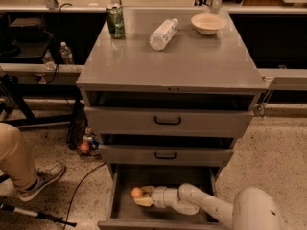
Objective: Place orange into bottom drawer
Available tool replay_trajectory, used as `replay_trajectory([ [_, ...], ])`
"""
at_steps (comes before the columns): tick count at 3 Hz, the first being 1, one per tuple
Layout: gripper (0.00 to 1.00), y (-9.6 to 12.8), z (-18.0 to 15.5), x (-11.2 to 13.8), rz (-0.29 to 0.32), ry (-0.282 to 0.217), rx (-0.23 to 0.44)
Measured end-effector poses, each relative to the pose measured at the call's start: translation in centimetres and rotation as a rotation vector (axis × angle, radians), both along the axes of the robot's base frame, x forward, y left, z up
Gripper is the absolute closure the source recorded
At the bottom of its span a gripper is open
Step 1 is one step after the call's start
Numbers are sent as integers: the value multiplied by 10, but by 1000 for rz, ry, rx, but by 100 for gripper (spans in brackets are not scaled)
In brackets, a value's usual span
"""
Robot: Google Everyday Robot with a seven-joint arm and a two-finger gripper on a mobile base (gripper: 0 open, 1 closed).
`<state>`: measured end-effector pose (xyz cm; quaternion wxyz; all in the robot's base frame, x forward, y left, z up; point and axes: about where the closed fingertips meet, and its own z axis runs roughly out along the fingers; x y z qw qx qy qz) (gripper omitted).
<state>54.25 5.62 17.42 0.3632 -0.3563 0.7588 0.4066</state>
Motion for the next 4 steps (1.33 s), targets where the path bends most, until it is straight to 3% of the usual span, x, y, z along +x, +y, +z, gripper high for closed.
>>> replay_trajectory([
  [1, 12, 9, -2, 3, 23, 0, -9],
  [2, 0, 8, 0, 5, 21, -4, -19],
  [3, 0, -7, 3, 7, -18, -6, -29],
  [4, 0, -63, 21, 8, -167, -23, -48],
])
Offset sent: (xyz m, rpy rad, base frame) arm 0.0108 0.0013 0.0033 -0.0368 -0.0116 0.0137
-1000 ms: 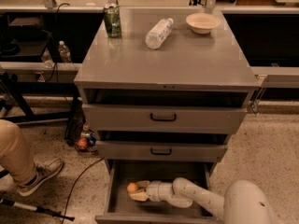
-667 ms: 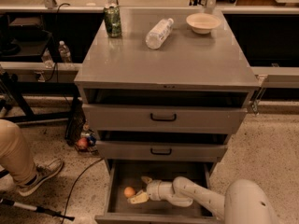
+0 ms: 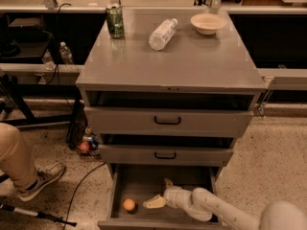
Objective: Place orange into bottom drawer
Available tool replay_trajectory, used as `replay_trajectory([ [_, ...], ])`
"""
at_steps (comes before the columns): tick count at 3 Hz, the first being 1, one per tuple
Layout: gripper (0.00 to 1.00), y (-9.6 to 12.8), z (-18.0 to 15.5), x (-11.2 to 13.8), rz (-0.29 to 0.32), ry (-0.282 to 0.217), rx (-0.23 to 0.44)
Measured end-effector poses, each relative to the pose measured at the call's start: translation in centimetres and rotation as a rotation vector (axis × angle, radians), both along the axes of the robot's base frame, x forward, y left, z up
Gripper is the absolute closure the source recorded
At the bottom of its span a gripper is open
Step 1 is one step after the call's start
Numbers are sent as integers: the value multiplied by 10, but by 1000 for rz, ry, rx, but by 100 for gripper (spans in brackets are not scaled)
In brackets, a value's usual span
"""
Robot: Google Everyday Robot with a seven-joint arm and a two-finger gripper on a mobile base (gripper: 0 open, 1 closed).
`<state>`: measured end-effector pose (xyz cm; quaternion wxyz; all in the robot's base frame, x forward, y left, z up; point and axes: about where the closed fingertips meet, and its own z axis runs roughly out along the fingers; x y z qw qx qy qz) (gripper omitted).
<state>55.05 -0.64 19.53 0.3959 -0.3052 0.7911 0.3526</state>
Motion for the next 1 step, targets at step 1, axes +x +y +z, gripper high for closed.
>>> replay_trajectory([
  [1, 0, -54, 16, -5, -125, -18, -5],
])
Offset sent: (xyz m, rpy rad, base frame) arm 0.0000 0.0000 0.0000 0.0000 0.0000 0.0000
